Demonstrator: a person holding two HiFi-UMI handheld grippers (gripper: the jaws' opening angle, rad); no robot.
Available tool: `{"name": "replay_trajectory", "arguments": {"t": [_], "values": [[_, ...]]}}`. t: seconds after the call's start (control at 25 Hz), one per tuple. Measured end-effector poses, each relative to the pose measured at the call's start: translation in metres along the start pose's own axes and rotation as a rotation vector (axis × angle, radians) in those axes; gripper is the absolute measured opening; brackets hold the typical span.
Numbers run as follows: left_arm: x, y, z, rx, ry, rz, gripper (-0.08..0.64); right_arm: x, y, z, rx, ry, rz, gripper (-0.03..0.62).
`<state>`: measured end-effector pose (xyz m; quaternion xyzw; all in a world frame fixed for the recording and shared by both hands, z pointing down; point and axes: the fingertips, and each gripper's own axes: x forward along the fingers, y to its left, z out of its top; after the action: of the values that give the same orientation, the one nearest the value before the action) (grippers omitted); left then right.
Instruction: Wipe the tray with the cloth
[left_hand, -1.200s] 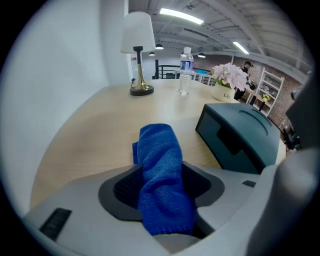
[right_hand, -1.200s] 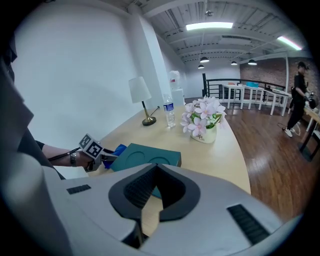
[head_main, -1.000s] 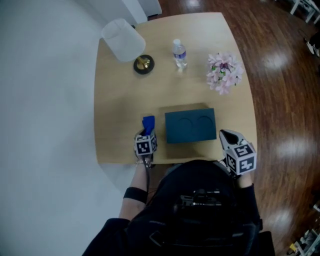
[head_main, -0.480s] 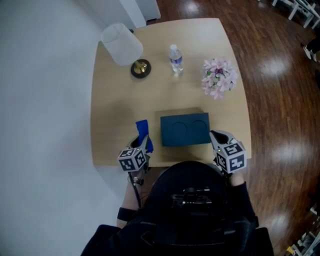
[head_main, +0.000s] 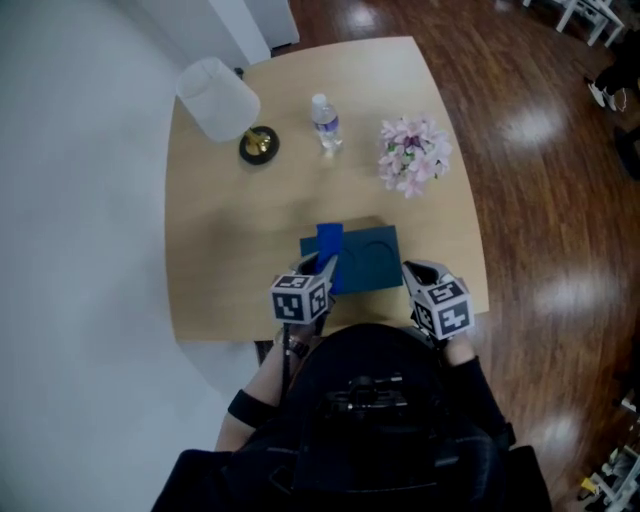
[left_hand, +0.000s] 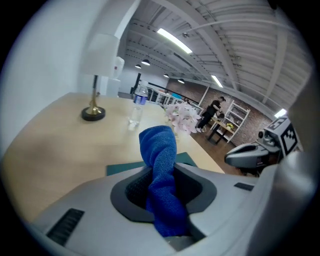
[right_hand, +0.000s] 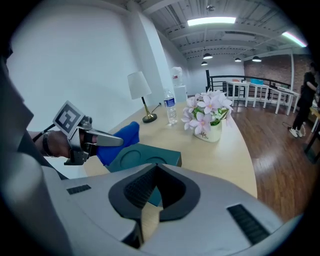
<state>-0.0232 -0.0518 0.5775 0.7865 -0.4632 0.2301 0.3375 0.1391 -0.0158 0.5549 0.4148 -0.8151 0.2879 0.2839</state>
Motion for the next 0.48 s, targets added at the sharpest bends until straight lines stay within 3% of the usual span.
{"name": "replay_trajectory", "arguments": {"t": [0.24, 0.36, 0.48], "values": [[0.068, -0.074, 0.012, 0.148, 0.068, -0.025, 0.116, 0.019, -0.002, -0.021, -0.049, 0.067, 0.010, 0.008], [0.071, -0.068, 0.010, 0.144, 0.086, 0.020, 0.116, 0.022, -0.004, -0.026, -0.036, 0.069, 0.043, 0.008], [0.049, -0.034, 0.014, 0.122, 0.070, 0.130, 0.117, 0.021, -0.010, -0.030, -0.029, 0.055, 0.059, 0.008]]}}
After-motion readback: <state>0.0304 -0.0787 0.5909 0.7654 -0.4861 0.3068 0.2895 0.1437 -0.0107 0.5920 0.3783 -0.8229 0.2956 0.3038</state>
